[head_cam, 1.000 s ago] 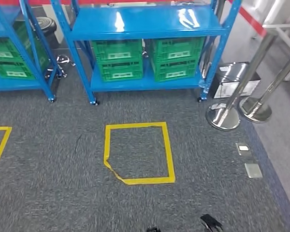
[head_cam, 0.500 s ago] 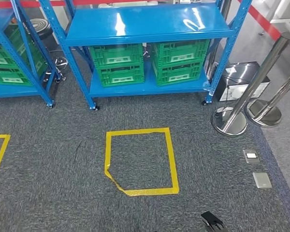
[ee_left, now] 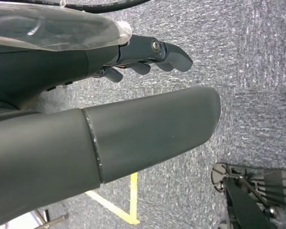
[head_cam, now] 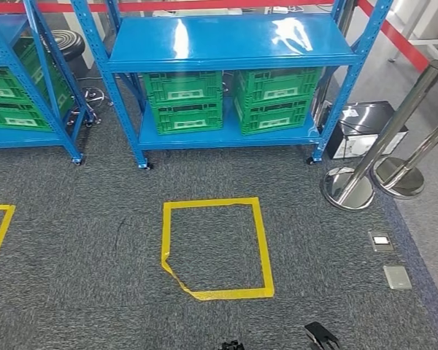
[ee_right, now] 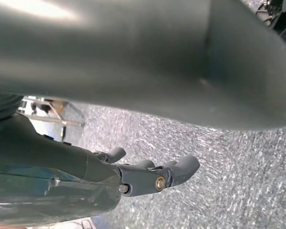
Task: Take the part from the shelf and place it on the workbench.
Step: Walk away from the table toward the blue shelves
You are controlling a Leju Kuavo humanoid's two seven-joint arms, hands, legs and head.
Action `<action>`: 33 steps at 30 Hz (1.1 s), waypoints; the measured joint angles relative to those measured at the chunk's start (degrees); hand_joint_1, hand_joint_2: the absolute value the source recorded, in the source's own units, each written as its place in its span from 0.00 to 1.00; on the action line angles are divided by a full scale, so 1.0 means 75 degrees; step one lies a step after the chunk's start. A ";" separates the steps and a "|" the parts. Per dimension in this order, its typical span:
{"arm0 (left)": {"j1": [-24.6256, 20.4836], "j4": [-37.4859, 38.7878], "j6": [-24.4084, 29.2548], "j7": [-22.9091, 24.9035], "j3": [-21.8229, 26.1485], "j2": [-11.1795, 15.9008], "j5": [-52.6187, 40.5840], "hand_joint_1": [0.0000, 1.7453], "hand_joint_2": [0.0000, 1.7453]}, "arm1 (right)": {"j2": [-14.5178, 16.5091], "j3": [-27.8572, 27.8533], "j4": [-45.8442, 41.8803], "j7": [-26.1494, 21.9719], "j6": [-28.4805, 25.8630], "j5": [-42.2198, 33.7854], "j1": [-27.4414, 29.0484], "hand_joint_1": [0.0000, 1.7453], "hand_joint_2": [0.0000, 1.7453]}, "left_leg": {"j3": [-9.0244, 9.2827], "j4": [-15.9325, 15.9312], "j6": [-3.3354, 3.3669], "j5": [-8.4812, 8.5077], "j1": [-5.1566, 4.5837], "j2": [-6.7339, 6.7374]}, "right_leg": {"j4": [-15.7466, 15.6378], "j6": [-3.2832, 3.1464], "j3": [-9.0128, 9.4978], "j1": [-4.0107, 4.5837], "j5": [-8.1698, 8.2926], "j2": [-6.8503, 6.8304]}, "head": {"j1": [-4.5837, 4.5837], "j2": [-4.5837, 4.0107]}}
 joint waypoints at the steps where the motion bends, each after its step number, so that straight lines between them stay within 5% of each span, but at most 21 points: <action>1: 0.0003 0.0000 -0.0005 0.0000 0.0000 -0.0004 -0.0009 0.00 0.00 | -0.0004 0.0000 0.0001 -0.0001 0.0000 -0.0009 -0.0001 0.00 0.00 | 0.0039 -0.0014 -0.0024 -0.0031 -0.0004 0.0018 | -0.0548 -0.0022 0.0247 0.0009 0.0292 -0.0087 | 0.0036 0.0000; 4: 0.0004 0.0001 -0.0012 -0.0002 0.0000 -0.0006 -0.0031 0.00 0.00 | -0.0015 -0.0002 0.0001 -0.0001 -0.0001 -0.0015 -0.0016 0.00 0.00 | 0.0070 0.0046 -0.0125 -0.0138 -0.0073 0.0089 | -0.1651 -0.0086 0.0730 0.0045 0.0637 -0.0305 | 0.0095 0.0000; 8: -0.0019 0.0000 -0.0012 -0.0002 0.0000 -0.0001 -0.0041 0.00 0.00 | -0.0018 -0.0003 -0.0003 -0.0003 -0.0001 -0.0019 -0.0014 0.00 0.00 | 0.0017 0.0314 -0.0227 -0.0356 -0.0074 0.0078 | -0.1709 -0.0188 0.0792 0.0010 0.0538 -0.0117 | -0.0033 0.0000; 11: -0.0036 0.0000 -0.0012 -0.0003 0.0000 -0.0007 -0.0042 0.00 0.00 | -0.0023 -0.0003 -0.0004 -0.0004 -0.0003 -0.0019 -0.0019 0.00 0.00 | -0.0759 0.1802 -0.0333 -0.0995 -0.0024 -0.0092 | -0.1734 -0.0245 0.0841 0.0006 0.0501 0.0022 | -0.0154 0.0000; 13: -0.0019 0.0000 -0.0012 -0.0003 0.0000 -0.0011 -0.0041 0.00 0.00 | -0.0029 -0.0003 -0.0003 -0.0004 -0.0002 -0.0019 -0.0018 0.00 0.00 | -0.1304 0.2593 -0.0328 -0.1115 -0.0023 -0.0111 | -0.1740 -0.0262 0.0868 0.0026 0.0479 0.0148 | -0.0198 0.0000; 15: -0.0003 0.0000 -0.0012 -0.0003 0.0000 -0.0013 -0.0041 0.00 0.00 | -0.0033 -0.0003 -0.0004 -0.0003 -0.0001 -0.0019 -0.0016 0.00 0.00 | -0.1315 0.2208 -0.0236 -0.0592 -0.0047 -0.0147 | -0.1758 -0.0263 0.0948 0.0062 0.0449 0.0288 | -0.0236 0.0000; 17: -0.0004 0.0004 -0.0012 -0.0003 0.0000 0.0015 -0.0042 0.00 0.00 | -0.0019 -0.0003 -0.0005 -0.0004 0.0000 -0.0019 -0.0017 0.00 0.00 | -0.0921 0.1067 -0.0048 0.0180 -0.0115 -0.0285 | -0.1836 -0.0257 0.1072 0.0086 0.0426 0.0393 | -0.0242 0.0000; 19: -0.0018 0.0014 -0.0012 -0.0003 0.0000 0.0042 -0.0044 0.00 0.00 | 0.0004 -0.0003 -0.0005 -0.0007 -0.0001 -0.0019 -0.0028 0.00 0.00 | -0.0641 0.0335 0.0104 0.0536 -0.0190 -0.0411 | -0.1923 -0.0239 0.1136 0.0054 0.0431 0.0465 | -0.0245 0.0000; 22: -0.0063 0.0023 -0.0012 -0.0002 -0.0001 0.0061 -0.0044 0.00 0.00 | 0.0005 -0.0003 -0.0005 -0.0007 -0.0003 -0.0019 -0.0029 0.00 0.00 | -0.0417 -0.0098 0.0200 0.0569 -0.0208 -0.0362 | -0.2047 -0.0179 0.1188 0.0023 0.0445 0.0522 | -0.0283 0.0000; 24: -0.0069 0.0023 -0.0012 -0.0002 0.0000 0.0056 -0.0039 0.00 0.00 | -0.0010 -0.0003 -0.0005 -0.0012 0.0001 -0.0019 -0.0023 0.00 0.00 | -0.0144 -0.0509 0.0217 0.0591 -0.0125 -0.0268 | -0.1782 -0.0127 0.1093 0.0056 0.0243 0.0356 | -0.0245 0.0000; 27: -0.0045 0.0023 -0.0012 -0.0003 -0.0001 0.0037 -0.0035 0.00 0.00 | -0.0018 -0.0003 -0.0005 -0.0026 0.0001 -0.0019 -0.0028 0.00 0.00 | 0.0031 -0.0640 0.0139 0.0525 -0.0041 -0.0127 | -0.0277 0.0040 0.0341 -0.0017 -0.0400 0.0108 | -0.0157 0.0000; 28: -0.0042 0.0023 -0.0012 -0.0003 -0.0001 0.0028 -0.0034 0.00 0.00 | -0.0019 -0.0003 -0.0005 -0.0028 -0.0001 -0.0019 -0.0029 0.00 0.00 | 0.0050 -0.0597 0.0091 0.0475 -0.0013 -0.0084 | 0.0077 0.0112 0.0141 -0.0064 -0.0461 0.0077 | -0.0146 0.0000; 30: -0.0040 0.0023 -0.0012 -0.0003 -0.0002 0.0006 -0.0033 0.00 0.00 | -0.0023 -0.0003 -0.0004 -0.0027 -0.0003 -0.0019 -0.0025 0.00 0.00 | 0.0077 -0.0439 -0.0026 0.0336 0.0081 -0.0018 | -0.0127 0.0262 0.0191 -0.0164 -0.0134 0.0013 | -0.0131 0.0000; 32: -0.0040 0.0027 -0.0011 -0.0003 -0.0003 0.0011 -0.0033 0.00 0.00 | -0.0018 -0.0003 -0.0004 -0.0027 -0.0003 -0.0019 -0.0020 0.00 0.00 | 0.0055 -0.0174 -0.0187 0.0136 0.0161 0.0032 | -0.1080 0.0420 0.0617 -0.0247 0.0368 -0.0106 | -0.0079 0.0000; 33: -0.0043 0.0028 -0.0008 -0.0003 -0.0003 0.0019 -0.0033 0.00 0.00 | -0.0017 -0.0003 -0.0004 -0.0028 -0.0003 -0.0019 -0.0020 0.00 0.00 | 0.0013 -0.0014 -0.0266 0.0044 0.0178 0.0048 | -0.1407 0.0412 0.0757 -0.0260 0.0484 -0.0117 | -0.0052 0.0000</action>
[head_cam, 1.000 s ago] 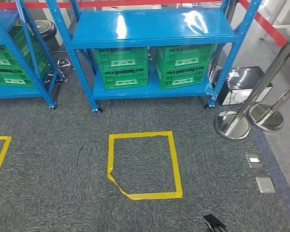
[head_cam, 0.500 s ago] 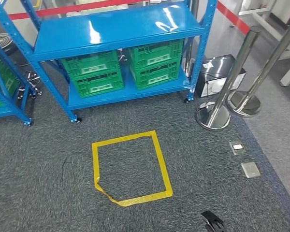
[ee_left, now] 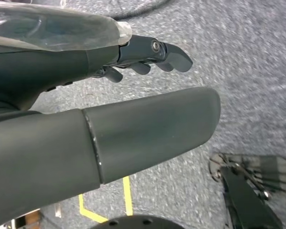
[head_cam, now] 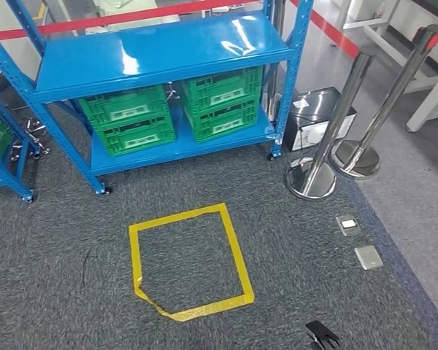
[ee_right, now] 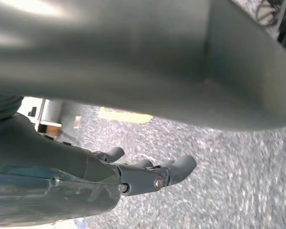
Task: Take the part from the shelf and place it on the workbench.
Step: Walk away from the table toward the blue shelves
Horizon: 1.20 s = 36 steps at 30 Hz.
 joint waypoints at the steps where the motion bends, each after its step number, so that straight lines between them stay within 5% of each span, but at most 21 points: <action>1: -0.0004 0.0001 0.0003 0.0000 0.0000 0.0010 0.0000 0.00 0.00 | 0.0002 0.0000 -0.0001 -0.0001 0.0000 0.0000 -0.0003 0.00 0.00 | -0.0044 0.0126 -0.0063 -0.0065 -0.0001 0.0013 | -0.0155 -0.0055 0.0056 0.0004 0.0020 0.0004 | 0.0001 0.0000; 3: -0.0012 0.0001 0.0007 0.0001 0.0000 0.0005 0.0000 0.00 0.00 | -0.0001 0.0000 0.0001 0.0001 0.0000 0.0000 -0.0006 0.00 0.00 | -0.0096 0.0242 -0.0124 -0.0102 0.0005 0.0024 | -0.0106 -0.0262 0.0009 0.0040 -0.0044 0.0098 | -0.0060 0.0000; 6: -0.0016 0.0001 0.0007 0.0001 0.0001 -0.0005 0.0000 0.00 0.00 | -0.0002 0.0000 0.0002 0.0003 0.0000 0.0000 -0.0006 0.00 0.00 | -0.0221 0.0588 -0.0185 -0.0374 0.0049 -0.0040 | -0.0096 -0.0421 0.0010 0.0055 -0.0056 0.0156 | -0.0156 0.0000; 10: 0.0000 0.0001 0.0007 0.0002 0.0001 -0.0012 0.0001 0.00 0.00 | -0.0003 0.0000 0.0002 -0.0007 -0.0028 -0.0006 -0.0008 0.00 0.00 | -0.1167 0.2535 -0.0182 -0.1247 0.0042 -0.0162 | -0.0107 -0.0516 -0.0018 0.0105 -0.0045 0.0228 | -0.0239 0.0000; 11: 0.0011 0.0001 0.0007 0.0005 0.0000 -0.0014 0.0002 0.00 0.00 | -0.0003 0.0000 0.0002 -0.0003 -0.0055 -0.0019 -0.0007 0.00 0.00 | -0.1263 0.2689 -0.0150 -0.1226 0.0033 -0.0173 | -0.0108 -0.0527 -0.0023 0.0118 -0.0040 0.0252 | -0.0240 0.0000; 13: 0.0023 0.0001 0.0018 0.0020 0.0000 -0.0020 0.0000 0.00 0.00 | -0.0002 0.0000 0.0002 0.0031 -0.0109 -0.0081 -0.0008 0.00 0.00 | -0.1010 0.2085 -0.0057 -0.0785 0.0000 -0.0199 | -0.0116 -0.0538 -0.0021 0.0131 -0.0025 0.0308 | -0.0241 0.0000; 15: 0.0014 0.0001 0.0038 0.0042 0.0000 -0.0004 -0.0006 0.00 0.50 | -0.0001 0.0000 0.0002 0.0090 -0.0132 -0.0148 -0.0010 0.00 0.00 | -0.0479 0.0945 0.0049 -0.0281 -0.0054 -0.0291 | -0.0128 -0.0524 -0.0021 0.0127 -0.0004 0.0353 | -0.0246 0.0000; 17: -0.0004 0.0003 0.0052 0.0057 0.0000 0.0013 -0.0014 0.00 1.00 | -0.0001 0.0000 0.0002 0.0145 -0.0162 -0.0195 -0.0013 0.00 0.00 | -0.0226 0.0350 0.0093 -0.0118 -0.0112 -0.0370 | -0.0151 -0.0464 -0.0040 0.0113 0.0032 0.0379 | -0.0248 0.0000; 18: -0.0010 0.0003 0.0056 0.0065 0.0000 0.0016 -0.0017 0.00 1.00 | -0.0001 0.0000 0.0002 0.0163 -0.0175 -0.0216 -0.0013 0.00 0.00 | -0.0221 0.0294 0.0092 -0.0123 -0.0138 -0.0376 | -0.0173 -0.0419 -0.0044 0.0108 0.0058 0.0391 | -0.0249 0.0000; 20: -0.0006 0.0002 0.0065 0.0083 0.0000 0.0013 -0.0023 0.00 0.50 | -0.0001 0.0000 0.0002 0.0187 -0.0189 -0.0237 -0.0008 0.00 0.00 | -0.0197 0.0192 0.0117 -0.0052 -0.0130 -0.0335 | -0.0185 -0.0337 -0.0043 0.0092 0.0063 0.0373 | -0.0239 0.0000; 22: 0.0003 0.0002 0.0095 0.0111 0.0000 0.0000 -0.0017 0.00 0.00 | -0.0001 0.0000 0.0002 0.0189 -0.0197 -0.0244 -0.0008 0.00 0.00 | -0.0151 0.0071 0.0179 0.0030 -0.0109 -0.0272 | 0.0216 -0.0303 -0.0202 0.0110 -0.0231 0.0263 | -0.0198 0.0000; 24: 0.0016 0.0004 0.0135 0.0131 0.0001 -0.0008 -0.0004 0.00 0.00 | -0.0001 0.0000 0.0002 0.0181 -0.0223 -0.0263 -0.0011 0.00 0.00 | -0.0149 0.0048 0.0220 0.0053 -0.0130 -0.0213 | 0.1218 -0.0295 -0.0607 0.0139 -0.0798 0.0177 | -0.0127 0.0000; 26: 0.0028 0.0004 0.0156 0.0137 0.0001 -0.0009 0.0001 0.00 0.00 | -0.0001 0.0000 0.0002 0.0173 -0.0240 -0.0280 -0.0008 0.00 0.00 | -0.0159 0.0065 0.0231 0.0054 -0.0164 -0.0163 | 0.1964 -0.0285 -0.0869 0.0162 -0.1083 0.0167 | -0.0073 0.0000; 28: 0.0029 0.0004 0.0164 0.0137 0.0000 -0.0013 -0.0012 0.00 0.00 | -0.0005 -0.0001 0.0002 0.0171 -0.0239 -0.0306 -0.0002 0.00 0.00 | -0.0163 0.0102 0.0233 0.0043 -0.0189 -0.0140 | 0.1564 -0.0309 -0.0573 0.0174 -0.0801 0.0150 | -0.0040 0.0000; 31: 0.0026 0.0003 0.0165 0.0135 0.0000 -0.0030 -0.0045 0.00 0.00 | -0.0018 -0.0003 0.0002 0.0168 -0.0239 -0.0389 -0.0008 0.00 0.00 | -0.0192 0.0220 0.0184 -0.0015 -0.0231 -0.0122 | 0.0040 -0.0422 0.0260 0.0225 -0.0263 0.0069 | 0.0013 0.0000; 36: 0.0015 0.0001 0.0165 0.0134 0.0000 -0.0031 -0.0067 0.00 0.00 | -0.0017 -0.0005 0.0001 0.0160 -0.0240 -0.0410 -0.0012 0.00 0.00 | -0.0290 0.0405 0.0031 -0.0129 -0.0226 -0.0122 | -0.0302 -0.0604 0.0350 0.0234 -0.0163 0.0060 | -0.0069 0.0000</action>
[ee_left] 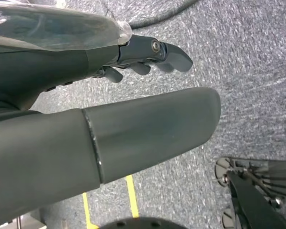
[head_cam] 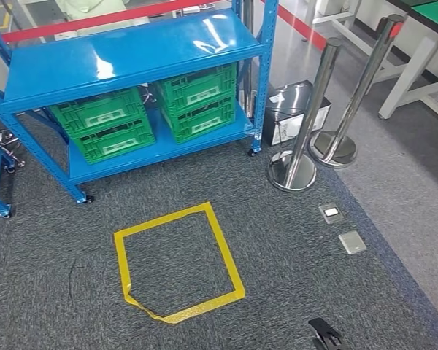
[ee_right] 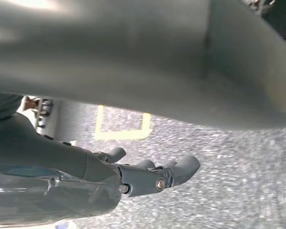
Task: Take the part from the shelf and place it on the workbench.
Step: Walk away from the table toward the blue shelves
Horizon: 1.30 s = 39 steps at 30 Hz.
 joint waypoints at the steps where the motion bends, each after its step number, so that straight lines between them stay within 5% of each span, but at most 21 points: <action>1: -0.0002 0.0000 0.0000 0.0000 0.0000 -0.0001 -0.0001 0.00 0.00 | 0.0000 -0.0001 0.0000 -0.0001 -0.0001 -0.0001 -0.0002 0.00 0.00 | -0.0115 0.0259 -0.0048 -0.0180 0.0016 -0.0021 | -0.0029 -0.0036 -0.0006 -0.0019 0.0028 -0.0004 | -0.0028 0.0000; 4: 0.0007 -0.0001 0.0000 0.0001 0.0000 -0.0003 -0.0001 0.00 0.00 | -0.0001 -0.0001 0.0001 -0.0011 -0.0002 -0.0001 0.0000 0.00 0.00 | -0.0805 0.1756 -0.0186 -0.0938 0.0122 -0.0057 | -0.0046 -0.0078 -0.0070 -0.0027 0.0075 -0.0002 | -0.0114 0.0000; 6: 0.0025 -0.0001 0.0000 0.0003 0.0000 -0.0004 0.0000 0.00 0.00 | 0.0000 -0.0001 0.0001 -0.0013 -0.0002 -0.0004 0.0007 0.00 0.00 | -0.0993 0.2146 -0.0235 -0.0952 0.0185 -0.0058 | -0.0044 -0.0067 -0.0094 -0.0036 0.0093 0.0019 | -0.0130 0.0000; 10: 0.0018 -0.0001 0.0000 0.0003 0.0000 -0.0001 -0.0001 0.00 0.00 | 0.0000 -0.0001 0.0000 -0.0015 -0.0002 -0.0007 0.0002 0.00 0.00 | -0.0088 0.0234 -0.0226 -0.0019 0.0240 -0.0087 | -0.0041 0.0048 -0.0088 -0.0067 0.0121 0.0068 | -0.0158 0.0000; 13: 0.0006 -0.0001 0.0001 0.0003 0.0000 -0.0006 0.0000 0.00 0.00 | -0.0001 -0.0001 0.0001 -0.0028 -0.0001 -0.0007 -0.0002 0.00 0.75 | 0.0069 -0.0184 -0.0114 0.0101 0.0179 -0.0120 | -0.0048 0.0197 -0.0098 -0.0074 0.0124 0.0088 | -0.0138 0.0000; 14: 0.0006 -0.0001 0.0001 0.0003 0.0000 -0.0008 0.0000 0.00 0.00 | -0.0001 0.0000 0.0000 -0.0031 -0.0001 -0.0007 0.0000 0.00 1.00 | 0.0065 -0.0193 -0.0108 0.0107 0.0175 -0.0116 | -0.0053 0.0153 -0.0098 -0.0080 0.0081 0.0089 | -0.0125 0.0000; 15: 0.0006 -0.0001 0.0001 0.0003 0.0000 -0.0010 0.0000 0.00 0.00 | -0.0001 0.0001 -0.0001 -0.0033 0.0001 -0.0007 0.0002 0.00 1.00 | 0.0071 -0.0208 -0.0106 0.0116 0.0174 -0.0115 | -0.0055 0.0061 -0.0097 -0.0079 0.0059 0.0089 | -0.0114 0.0000; 17: 0.0010 0.0001 0.0002 0.0003 0.0000 -0.0007 0.0001 0.00 0.00 | -0.0001 0.0002 -0.0001 -0.0036 0.0004 -0.0007 0.0005 0.00 0.50 | 0.0079 -0.0220 -0.0110 0.0126 0.0167 -0.0111 | -0.0071 -0.0144 -0.0087 -0.0076 0.0052 0.0088 | -0.0079 0.0000; 19: 0.0015 0.0002 0.0010 0.0003 0.0000 -0.0003 0.0003 0.00 0.00 | -0.0002 0.0002 0.0001 -0.0040 0.0007 -0.0007 0.0005 0.00 0.00 | 0.0075 -0.0218 -0.0079 0.0133 0.0157 -0.0112 | -0.0118 -0.0099 -0.0068 -0.0076 0.0142 0.0088 | -0.0043 0.0000; 28: 0.0015 -0.0001 0.0015 0.0003 0.0000 -0.0001 -0.0012 0.00 0.00 | -0.0001 0.0001 0.0000 -0.0056 0.0094 -0.0120 0.0005 0.00 0.00 | 0.0052 -0.0198 -0.0013 0.0119 0.0152 -0.0112 | -0.0215 0.0260 -0.0033 -0.0084 0.0211 0.0098 | 0.0059 0.0000; 39: 0.0015 -0.0001 0.0021 0.0015 0.0000 -0.0001 0.0004 0.00 0.00 | -0.0004 0.0002 0.0001 -0.0136 -0.0189 -0.0123 0.0005 0.00 0.00 | 0.0071 -0.0239 -0.0036 0.0133 0.0179 -0.0112 | -0.0212 0.0272 -0.0042 -0.0034 0.0196 0.0098 | -0.0028 0.0000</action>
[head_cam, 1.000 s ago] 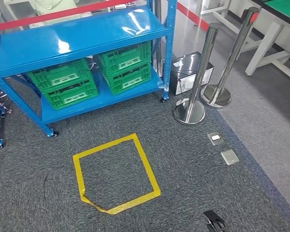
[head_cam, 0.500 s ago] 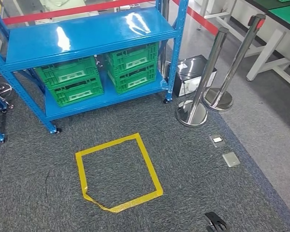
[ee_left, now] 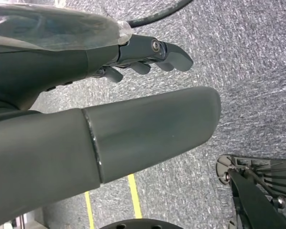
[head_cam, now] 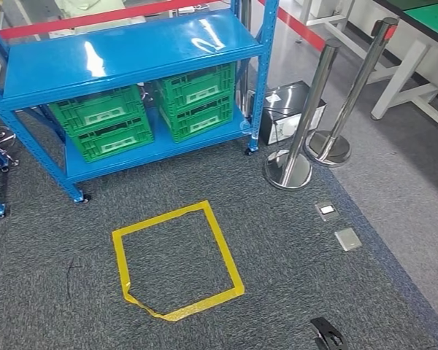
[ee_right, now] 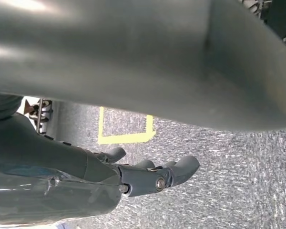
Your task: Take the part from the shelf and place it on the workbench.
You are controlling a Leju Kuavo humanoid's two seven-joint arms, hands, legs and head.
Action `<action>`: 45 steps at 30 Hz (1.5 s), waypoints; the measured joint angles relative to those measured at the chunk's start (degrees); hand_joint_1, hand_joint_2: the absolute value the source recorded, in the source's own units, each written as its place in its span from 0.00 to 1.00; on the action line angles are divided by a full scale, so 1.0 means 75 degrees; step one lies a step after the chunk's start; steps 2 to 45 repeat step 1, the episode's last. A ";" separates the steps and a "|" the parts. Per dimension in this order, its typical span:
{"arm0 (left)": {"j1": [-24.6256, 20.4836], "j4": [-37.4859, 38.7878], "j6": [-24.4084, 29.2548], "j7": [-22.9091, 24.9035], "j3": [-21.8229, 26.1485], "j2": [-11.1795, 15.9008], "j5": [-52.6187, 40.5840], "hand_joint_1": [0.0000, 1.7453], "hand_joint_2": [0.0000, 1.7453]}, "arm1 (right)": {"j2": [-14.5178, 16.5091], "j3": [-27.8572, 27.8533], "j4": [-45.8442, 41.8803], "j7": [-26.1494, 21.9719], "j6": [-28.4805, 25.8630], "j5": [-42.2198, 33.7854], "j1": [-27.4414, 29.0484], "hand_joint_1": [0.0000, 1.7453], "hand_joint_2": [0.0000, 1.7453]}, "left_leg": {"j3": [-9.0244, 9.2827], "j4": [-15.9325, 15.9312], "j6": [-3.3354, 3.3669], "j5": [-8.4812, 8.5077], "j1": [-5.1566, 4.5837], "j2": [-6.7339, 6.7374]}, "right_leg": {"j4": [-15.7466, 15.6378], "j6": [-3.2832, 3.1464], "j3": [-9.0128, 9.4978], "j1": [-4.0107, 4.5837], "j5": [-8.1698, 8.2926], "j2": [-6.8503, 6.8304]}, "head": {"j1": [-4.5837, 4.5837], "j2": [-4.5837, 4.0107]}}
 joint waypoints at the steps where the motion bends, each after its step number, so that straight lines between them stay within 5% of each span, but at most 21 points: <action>1: 0.0000 0.0000 0.0000 0.0002 0.0000 0.0000 0.0003 0.00 0.00 | 0.0000 0.0000 0.0000 -0.0002 0.0000 0.0000 0.0000 0.00 0.00 | 0.0001 -0.0001 -0.0001 0.0001 0.0001 0.0000 | 0.0000 0.0000 0.0000 0.0002 0.0000 0.0000 | -0.0002 0.0000; 45: 0.0000 0.0000 0.0000 0.0002 0.0000 0.0000 0.0003 0.00 0.00 | 0.0000 0.0000 0.0000 -0.0002 0.0000 0.0000 0.0000 0.00 0.00 | 0.0001 -0.0001 -0.0001 0.0001 0.0001 0.0000 | 0.0000 0.0000 0.0000 0.0002 0.0000 0.0000 | -0.0002 0.0000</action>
